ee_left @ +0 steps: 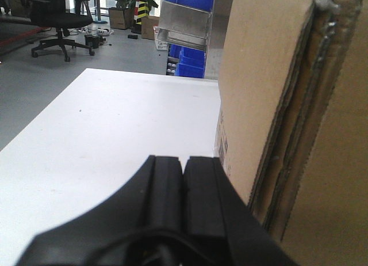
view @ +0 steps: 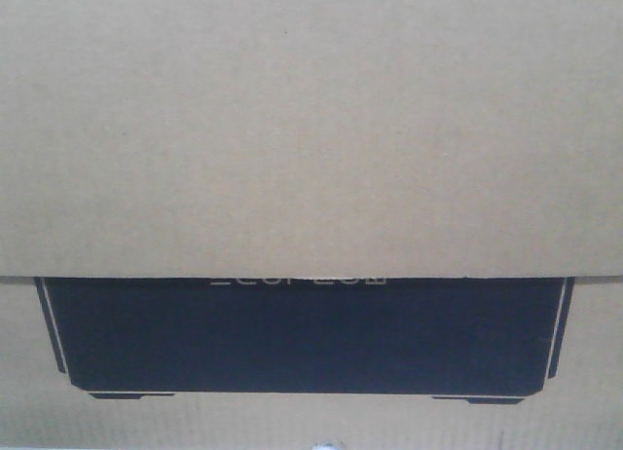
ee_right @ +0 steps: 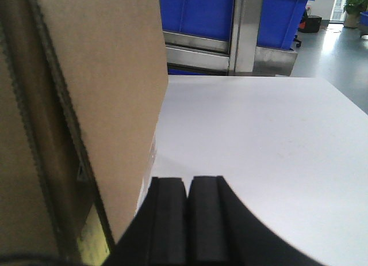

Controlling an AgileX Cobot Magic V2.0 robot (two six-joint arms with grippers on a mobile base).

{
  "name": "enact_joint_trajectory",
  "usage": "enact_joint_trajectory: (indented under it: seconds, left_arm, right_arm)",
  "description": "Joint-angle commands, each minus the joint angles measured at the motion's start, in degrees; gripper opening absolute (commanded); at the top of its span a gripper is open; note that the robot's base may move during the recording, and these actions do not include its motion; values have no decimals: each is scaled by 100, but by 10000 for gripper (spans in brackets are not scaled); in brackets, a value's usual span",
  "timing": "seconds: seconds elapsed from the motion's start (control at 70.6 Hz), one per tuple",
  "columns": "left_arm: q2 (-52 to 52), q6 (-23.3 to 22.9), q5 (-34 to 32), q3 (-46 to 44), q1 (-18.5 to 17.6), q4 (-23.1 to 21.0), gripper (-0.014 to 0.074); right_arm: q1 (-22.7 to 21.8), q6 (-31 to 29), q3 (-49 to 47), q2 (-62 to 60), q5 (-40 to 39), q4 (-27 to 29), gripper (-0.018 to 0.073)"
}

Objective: Grab box from left shelf to table start

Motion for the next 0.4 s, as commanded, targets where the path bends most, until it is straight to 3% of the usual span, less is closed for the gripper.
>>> enact_joint_trajectory:
  seconds: [0.0,0.382]
  left_arm:
    - [-68,1,-552,-2,7,8,-104]
    - [-68,1,-552,-2,7,8,-104]
  right_arm:
    - [-24,-4,-96,-53,-531,20,57]
    - [-24,-4,-96,-53,-531,20,57]
